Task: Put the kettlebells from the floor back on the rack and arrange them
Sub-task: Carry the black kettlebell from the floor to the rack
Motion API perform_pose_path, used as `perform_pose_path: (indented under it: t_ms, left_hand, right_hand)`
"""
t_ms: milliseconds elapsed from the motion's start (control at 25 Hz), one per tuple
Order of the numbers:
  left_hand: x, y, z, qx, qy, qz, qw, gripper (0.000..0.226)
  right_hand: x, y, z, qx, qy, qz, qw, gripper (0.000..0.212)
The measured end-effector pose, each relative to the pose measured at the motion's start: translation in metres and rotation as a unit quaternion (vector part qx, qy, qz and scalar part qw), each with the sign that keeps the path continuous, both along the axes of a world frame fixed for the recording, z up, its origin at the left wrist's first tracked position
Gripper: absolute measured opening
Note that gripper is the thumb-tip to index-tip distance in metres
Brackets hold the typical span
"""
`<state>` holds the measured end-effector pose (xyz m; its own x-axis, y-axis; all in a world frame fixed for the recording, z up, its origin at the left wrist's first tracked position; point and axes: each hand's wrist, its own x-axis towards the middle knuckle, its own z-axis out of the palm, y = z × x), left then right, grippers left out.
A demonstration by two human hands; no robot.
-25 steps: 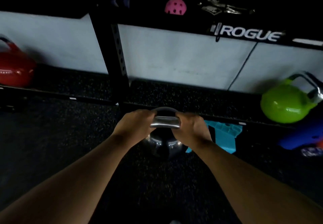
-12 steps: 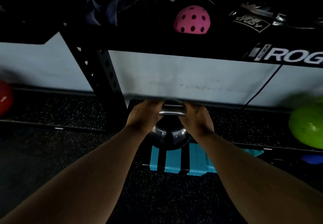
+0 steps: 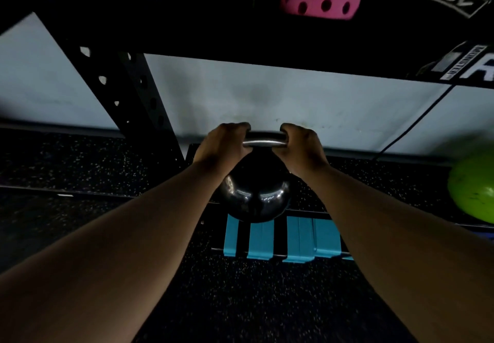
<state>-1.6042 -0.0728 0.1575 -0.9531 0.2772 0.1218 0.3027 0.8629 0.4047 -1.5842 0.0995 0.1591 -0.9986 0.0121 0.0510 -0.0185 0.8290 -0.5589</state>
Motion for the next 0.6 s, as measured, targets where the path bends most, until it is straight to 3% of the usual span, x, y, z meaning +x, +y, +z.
perform_pose_path:
  t_ms: [600]
  left_hand:
    - [-0.010,-0.011,0.007,0.017,-0.031,-0.037,0.999,0.012]
  right_hand:
    - [0.006,-0.008,0.006,-0.003,-0.034,0.006,0.999,0.014]
